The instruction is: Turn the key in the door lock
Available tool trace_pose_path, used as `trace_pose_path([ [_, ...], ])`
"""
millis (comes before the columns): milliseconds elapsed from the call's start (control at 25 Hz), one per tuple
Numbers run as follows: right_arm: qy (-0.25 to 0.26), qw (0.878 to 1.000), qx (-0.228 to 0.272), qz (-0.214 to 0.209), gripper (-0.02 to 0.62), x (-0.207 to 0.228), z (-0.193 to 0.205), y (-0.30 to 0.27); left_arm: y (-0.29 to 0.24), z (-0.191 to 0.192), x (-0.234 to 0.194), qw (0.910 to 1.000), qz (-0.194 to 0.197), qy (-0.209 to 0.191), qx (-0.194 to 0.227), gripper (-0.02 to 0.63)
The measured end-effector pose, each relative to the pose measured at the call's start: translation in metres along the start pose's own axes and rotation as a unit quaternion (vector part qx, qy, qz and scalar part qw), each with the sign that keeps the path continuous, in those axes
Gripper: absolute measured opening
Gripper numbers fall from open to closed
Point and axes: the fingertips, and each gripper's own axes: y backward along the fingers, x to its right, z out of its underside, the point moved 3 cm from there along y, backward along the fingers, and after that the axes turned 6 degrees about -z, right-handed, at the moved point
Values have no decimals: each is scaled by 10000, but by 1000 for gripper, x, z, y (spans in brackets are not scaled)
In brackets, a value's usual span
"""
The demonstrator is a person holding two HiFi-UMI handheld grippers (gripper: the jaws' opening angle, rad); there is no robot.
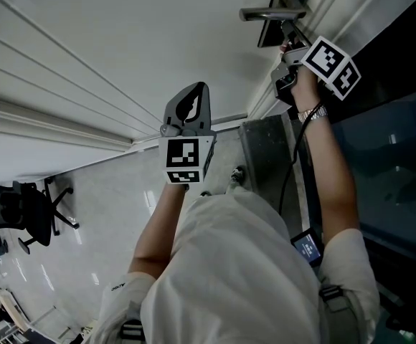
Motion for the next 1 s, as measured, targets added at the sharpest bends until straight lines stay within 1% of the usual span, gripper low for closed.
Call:
trace_pose_path([
  [80, -397, 9992, 51, -97, 11, 2, 1, 0, 0, 0, 1, 10000, 8, 4, -1, 6],
  [160, -956, 9951, 113, -222, 11, 5, 1, 1, -1, 0, 3, 10000, 14, 3, -2, 6],
  [240, -1637, 9857, 178, -361, 11, 7, 2, 1, -2, 0, 3, 10000, 15, 3, -7, 6],
  [320, -2173, 9746, 243, -482, 11, 8, 3, 0, -2, 0, 2, 10000, 6, -2, -11, 6],
  [400, -2444, 9677, 289, -542, 11, 10, 4, 0, -2, -1, 2, 10000, -1, -1, -8, 6],
  [520, -2622, 9631, 342, -509, 11, 15, 4, 0, -2, -1, 2, 10000, -1, 10, -6, 6],
  [600, -2505, 9668, 384, -344, 12, 12, 4, 0, -2, 0, 1, 10000, 6, 15, -20, 6],
  [720, -2118, 9767, 325, -112, 15, 9, 3, -1, -3, 1, 3, 10000, 10, 15, -26, 6],
  [760, -2046, 9784, 261, -122, 31, 9, 3, -1, -3, 0, 3, 10000, 9, 14, -22, 6],
  [840, -1863, 9821, 128, -232, 105, 10, 4, 2, -2, 0, 4, 10000, 5, 10, -15, 6],
  [880, -1632, 9862, 77, -274, 126, 9, 5, 5, -2, 0, 3, 10000, 0, 13, -16, 6],
  [920, -1262, 9916, 33, -280, 143, 8, 5, 8, -2, 0, 3, 10000, -5, 19, -19, 6],
  [1000, -207, 9996, -67, -197, 164, 5, 2, 15, -3, 1, 1, 10000, -9, 30, -26, 6],
])
